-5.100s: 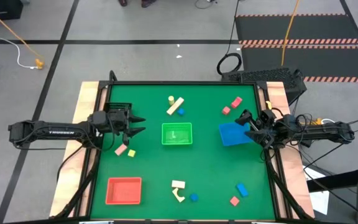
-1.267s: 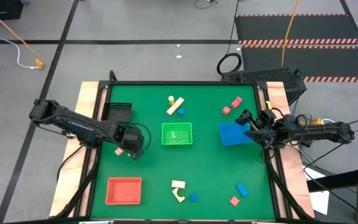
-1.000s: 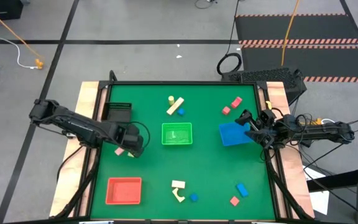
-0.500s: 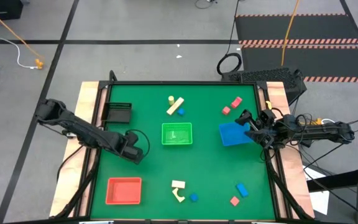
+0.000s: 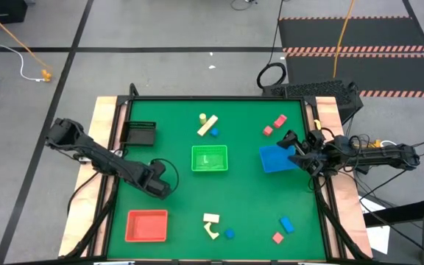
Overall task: Sort & place blocks by color
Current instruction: Put the middle yellow green block into the black bin
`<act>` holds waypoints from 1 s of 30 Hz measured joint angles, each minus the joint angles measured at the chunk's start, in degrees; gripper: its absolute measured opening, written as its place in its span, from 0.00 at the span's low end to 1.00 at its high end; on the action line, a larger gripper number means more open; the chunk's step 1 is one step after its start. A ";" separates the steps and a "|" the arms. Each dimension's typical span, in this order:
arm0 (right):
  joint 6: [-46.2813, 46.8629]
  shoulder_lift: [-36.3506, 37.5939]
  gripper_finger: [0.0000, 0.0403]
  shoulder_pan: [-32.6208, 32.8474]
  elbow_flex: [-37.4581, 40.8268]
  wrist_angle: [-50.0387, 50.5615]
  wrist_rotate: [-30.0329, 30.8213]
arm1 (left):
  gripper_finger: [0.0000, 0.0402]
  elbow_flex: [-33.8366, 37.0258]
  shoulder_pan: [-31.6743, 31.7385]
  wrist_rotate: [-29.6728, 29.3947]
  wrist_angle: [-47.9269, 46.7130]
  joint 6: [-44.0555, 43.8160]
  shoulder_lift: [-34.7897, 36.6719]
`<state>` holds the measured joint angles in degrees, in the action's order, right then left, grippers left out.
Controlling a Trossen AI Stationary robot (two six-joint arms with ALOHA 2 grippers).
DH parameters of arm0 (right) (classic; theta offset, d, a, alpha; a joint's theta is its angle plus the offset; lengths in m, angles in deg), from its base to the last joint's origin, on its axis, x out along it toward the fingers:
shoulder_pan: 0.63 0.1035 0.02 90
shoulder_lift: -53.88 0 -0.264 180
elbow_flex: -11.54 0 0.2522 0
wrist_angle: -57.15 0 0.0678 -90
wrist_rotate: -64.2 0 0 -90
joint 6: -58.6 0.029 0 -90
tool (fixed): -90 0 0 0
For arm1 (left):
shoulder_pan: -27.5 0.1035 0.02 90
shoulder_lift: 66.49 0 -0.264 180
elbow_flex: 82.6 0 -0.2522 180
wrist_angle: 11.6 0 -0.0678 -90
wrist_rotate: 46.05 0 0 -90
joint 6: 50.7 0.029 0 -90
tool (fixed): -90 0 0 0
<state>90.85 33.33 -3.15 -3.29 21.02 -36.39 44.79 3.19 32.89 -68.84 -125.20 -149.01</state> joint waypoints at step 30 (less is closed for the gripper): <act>-0.05 -0.04 0.81 -0.01 -0.01 1.01 0.00 | 0.36 -11.74 8.41 -25.73 -6.58 25.91 1.33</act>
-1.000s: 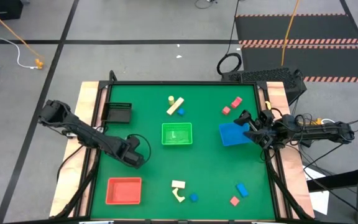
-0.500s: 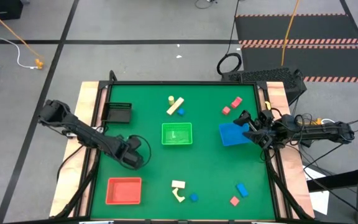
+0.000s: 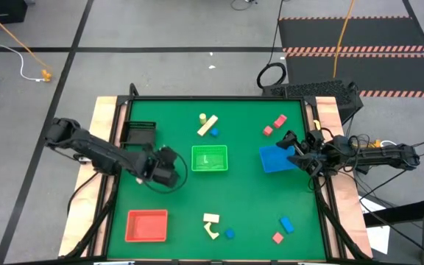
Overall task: Sort & place blocks by color
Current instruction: Put the middle yellow green block into the black bin
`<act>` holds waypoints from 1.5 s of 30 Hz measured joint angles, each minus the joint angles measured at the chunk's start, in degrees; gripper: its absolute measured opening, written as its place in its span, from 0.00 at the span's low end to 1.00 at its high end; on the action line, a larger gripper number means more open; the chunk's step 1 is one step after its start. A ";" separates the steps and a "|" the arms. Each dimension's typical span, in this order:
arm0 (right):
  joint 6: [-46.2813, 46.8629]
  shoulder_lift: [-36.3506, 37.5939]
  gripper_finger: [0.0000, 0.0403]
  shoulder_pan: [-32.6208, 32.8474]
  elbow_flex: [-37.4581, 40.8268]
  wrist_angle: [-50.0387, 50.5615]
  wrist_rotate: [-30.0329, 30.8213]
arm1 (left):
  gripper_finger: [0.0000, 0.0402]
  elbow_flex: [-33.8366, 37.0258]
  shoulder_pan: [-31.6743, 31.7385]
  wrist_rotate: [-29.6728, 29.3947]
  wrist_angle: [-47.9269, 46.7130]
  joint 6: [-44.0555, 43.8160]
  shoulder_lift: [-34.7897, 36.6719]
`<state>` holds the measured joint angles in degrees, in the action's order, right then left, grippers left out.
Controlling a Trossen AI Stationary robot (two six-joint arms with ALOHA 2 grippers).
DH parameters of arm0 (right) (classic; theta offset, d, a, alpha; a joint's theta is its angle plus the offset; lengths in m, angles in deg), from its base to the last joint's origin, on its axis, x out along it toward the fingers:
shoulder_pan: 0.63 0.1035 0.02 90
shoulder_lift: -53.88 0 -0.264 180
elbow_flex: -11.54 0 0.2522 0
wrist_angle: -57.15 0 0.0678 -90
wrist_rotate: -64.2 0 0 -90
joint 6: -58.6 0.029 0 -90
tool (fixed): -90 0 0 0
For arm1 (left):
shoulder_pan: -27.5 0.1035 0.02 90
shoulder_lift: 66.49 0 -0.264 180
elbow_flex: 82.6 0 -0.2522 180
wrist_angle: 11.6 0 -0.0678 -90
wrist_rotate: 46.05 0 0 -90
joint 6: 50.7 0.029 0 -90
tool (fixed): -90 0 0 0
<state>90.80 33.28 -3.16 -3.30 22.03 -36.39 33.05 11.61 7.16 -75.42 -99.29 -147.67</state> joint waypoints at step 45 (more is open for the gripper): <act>-0.06 0.02 0.81 0.01 0.01 1.18 0.00 | 0.46 20.74 29.11 -5.50 0.76 -16.11 12.37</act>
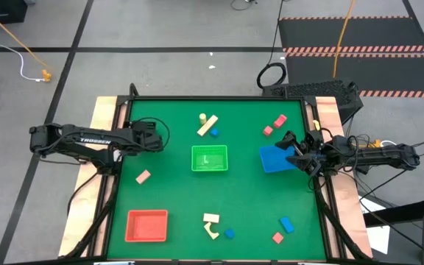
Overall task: Sort & place blocks by color
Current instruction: Put the middle yellow green block into the black bin, then put the middle light brown block into the green bin
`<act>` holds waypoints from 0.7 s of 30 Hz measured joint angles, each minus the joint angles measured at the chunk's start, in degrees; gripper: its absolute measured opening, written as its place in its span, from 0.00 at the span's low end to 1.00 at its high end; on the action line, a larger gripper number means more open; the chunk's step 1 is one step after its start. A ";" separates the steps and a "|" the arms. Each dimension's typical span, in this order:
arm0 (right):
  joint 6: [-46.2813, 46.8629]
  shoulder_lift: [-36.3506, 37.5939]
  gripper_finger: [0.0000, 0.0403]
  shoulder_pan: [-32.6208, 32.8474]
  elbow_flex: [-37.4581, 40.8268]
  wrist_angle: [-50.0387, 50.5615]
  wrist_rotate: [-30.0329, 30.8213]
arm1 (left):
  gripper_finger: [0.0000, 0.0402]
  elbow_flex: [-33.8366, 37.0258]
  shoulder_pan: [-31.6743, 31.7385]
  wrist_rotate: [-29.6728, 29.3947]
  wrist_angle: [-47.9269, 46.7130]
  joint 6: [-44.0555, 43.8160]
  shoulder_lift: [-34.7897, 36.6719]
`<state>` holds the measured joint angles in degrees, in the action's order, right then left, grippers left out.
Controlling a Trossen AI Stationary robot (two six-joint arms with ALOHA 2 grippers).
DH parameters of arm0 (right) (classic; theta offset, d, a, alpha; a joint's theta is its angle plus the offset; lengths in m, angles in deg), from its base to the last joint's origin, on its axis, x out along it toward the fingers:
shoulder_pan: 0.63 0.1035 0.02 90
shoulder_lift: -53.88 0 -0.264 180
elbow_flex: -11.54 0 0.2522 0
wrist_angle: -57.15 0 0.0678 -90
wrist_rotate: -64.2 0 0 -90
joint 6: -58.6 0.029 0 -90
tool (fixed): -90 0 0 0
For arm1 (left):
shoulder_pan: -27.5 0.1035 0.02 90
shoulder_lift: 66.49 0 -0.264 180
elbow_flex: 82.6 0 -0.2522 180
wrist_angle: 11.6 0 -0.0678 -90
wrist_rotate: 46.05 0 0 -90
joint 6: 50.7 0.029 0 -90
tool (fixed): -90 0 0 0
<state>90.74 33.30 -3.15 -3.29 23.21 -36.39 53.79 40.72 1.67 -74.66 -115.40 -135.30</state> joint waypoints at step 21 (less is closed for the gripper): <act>0.00 -0.02 0.81 -0.01 -0.01 0.00 0.00 | 0.62 -3.56 -14.81 2.88 7.87 5.57 11.95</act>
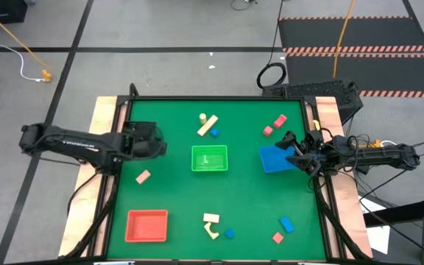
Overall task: Sort & place blocks by color
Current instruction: Put the middle light brown block into the green bin
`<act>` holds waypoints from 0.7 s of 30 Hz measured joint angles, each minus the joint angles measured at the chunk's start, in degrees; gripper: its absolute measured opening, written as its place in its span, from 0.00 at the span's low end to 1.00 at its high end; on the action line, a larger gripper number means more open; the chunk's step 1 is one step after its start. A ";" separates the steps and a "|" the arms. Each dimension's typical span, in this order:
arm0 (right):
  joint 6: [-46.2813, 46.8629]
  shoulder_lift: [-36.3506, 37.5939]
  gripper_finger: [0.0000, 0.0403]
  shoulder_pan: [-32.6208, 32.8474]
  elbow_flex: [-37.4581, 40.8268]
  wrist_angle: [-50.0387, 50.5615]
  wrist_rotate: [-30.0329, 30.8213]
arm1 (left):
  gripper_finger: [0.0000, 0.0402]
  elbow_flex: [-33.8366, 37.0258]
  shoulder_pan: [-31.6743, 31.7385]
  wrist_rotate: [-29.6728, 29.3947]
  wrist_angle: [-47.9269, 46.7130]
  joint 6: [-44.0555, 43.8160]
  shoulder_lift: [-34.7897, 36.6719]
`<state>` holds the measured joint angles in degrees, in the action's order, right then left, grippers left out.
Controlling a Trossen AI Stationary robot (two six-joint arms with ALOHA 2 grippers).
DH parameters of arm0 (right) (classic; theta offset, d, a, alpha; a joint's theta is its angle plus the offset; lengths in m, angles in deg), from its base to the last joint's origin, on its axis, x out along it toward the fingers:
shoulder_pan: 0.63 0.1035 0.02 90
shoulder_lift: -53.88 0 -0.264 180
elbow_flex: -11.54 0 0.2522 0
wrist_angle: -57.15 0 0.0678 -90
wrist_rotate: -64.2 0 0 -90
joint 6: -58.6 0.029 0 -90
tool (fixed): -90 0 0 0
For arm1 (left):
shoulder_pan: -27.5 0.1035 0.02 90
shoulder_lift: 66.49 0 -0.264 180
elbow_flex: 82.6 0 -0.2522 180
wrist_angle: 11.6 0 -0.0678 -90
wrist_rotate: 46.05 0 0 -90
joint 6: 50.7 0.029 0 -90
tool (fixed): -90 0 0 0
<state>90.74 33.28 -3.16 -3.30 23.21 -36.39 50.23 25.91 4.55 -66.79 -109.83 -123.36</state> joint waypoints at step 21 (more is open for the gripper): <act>0.00 0.00 0.81 0.01 0.00 0.44 0.00 | 0.75 0.33 -27.57 14.41 -6.00 -17.55 -11.45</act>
<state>90.74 33.28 -3.15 -3.30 23.65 -36.39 50.56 -1.66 18.96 -72.79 -127.38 -134.80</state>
